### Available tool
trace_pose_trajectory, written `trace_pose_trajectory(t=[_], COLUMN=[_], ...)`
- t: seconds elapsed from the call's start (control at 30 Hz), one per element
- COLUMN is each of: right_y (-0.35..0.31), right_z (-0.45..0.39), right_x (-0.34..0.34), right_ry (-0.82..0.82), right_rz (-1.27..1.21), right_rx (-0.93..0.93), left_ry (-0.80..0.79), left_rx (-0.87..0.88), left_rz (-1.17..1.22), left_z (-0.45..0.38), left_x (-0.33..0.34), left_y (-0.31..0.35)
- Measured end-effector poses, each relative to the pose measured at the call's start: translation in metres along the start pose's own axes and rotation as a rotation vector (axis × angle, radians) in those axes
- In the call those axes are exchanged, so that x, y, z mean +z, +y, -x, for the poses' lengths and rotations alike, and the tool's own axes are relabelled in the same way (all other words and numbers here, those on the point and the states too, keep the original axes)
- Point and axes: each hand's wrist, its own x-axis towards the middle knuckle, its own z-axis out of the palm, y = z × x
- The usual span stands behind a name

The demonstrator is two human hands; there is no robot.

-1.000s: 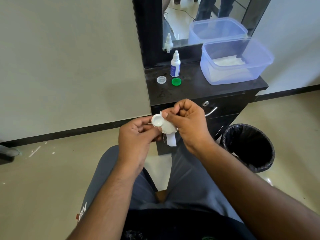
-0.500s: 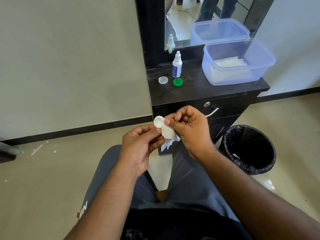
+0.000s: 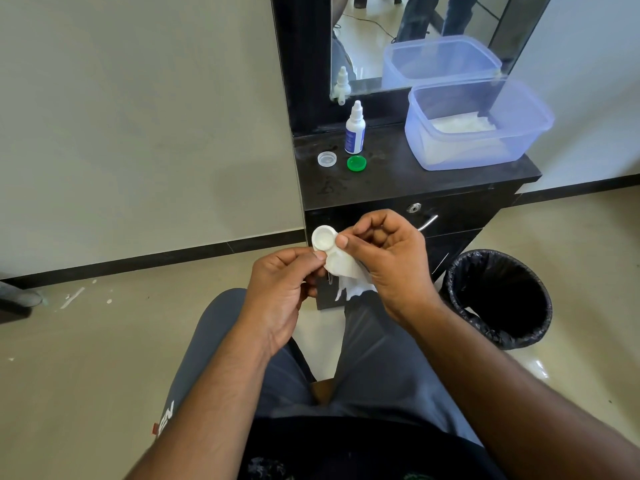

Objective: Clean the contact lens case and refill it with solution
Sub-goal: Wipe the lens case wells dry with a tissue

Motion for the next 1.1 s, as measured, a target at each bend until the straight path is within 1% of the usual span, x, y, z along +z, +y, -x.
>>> trace_pose_trajectory(t=[0.13,0.27,0.37,0.47,0.57,0.7,0.8,0.97,1.1], right_y=[-0.001,-0.001,0.002,0.007,0.009,0.01,0.011,0.013,0.012], right_z=[0.0,0.001,0.004,0.008,0.009,0.004,0.003,0.011,0.005], right_x=[-0.003,-0.007,-0.005,0.001,0.007,0.006,0.004,0.009,0.009], right_ry=[0.0,-0.054,-0.088,-0.078,-0.018,0.094,0.108,0.083,0.184], right_rz=[0.042,0.088,-0.035,-0.135,-0.225,-0.298,-0.255,-0.258,-0.36], right_rx=[0.024,0.062,0.115,0.16,0.2,0.219,0.181,0.183,0.187], left_ry=[-0.019,0.12,0.218,0.28,0.274,0.266,0.265,0.298,0.261], left_rx=[0.037,0.12,0.186,0.209,0.213,0.238,0.223,0.184,0.172], left_rz=[-0.095,-0.068,-0.022,0.047,0.045,-0.042,-0.04,0.086,0.035], left_z=[0.002,0.001,-0.001,-0.001,0.0,0.001,0.003,0.001,0.004], left_x=[0.002,0.004,0.005,0.008,0.01,0.008,0.01,0.013,0.016], left_y=[-0.003,-0.004,-0.003,-0.001,-0.001,-0.006,-0.009,-0.009,-0.01])
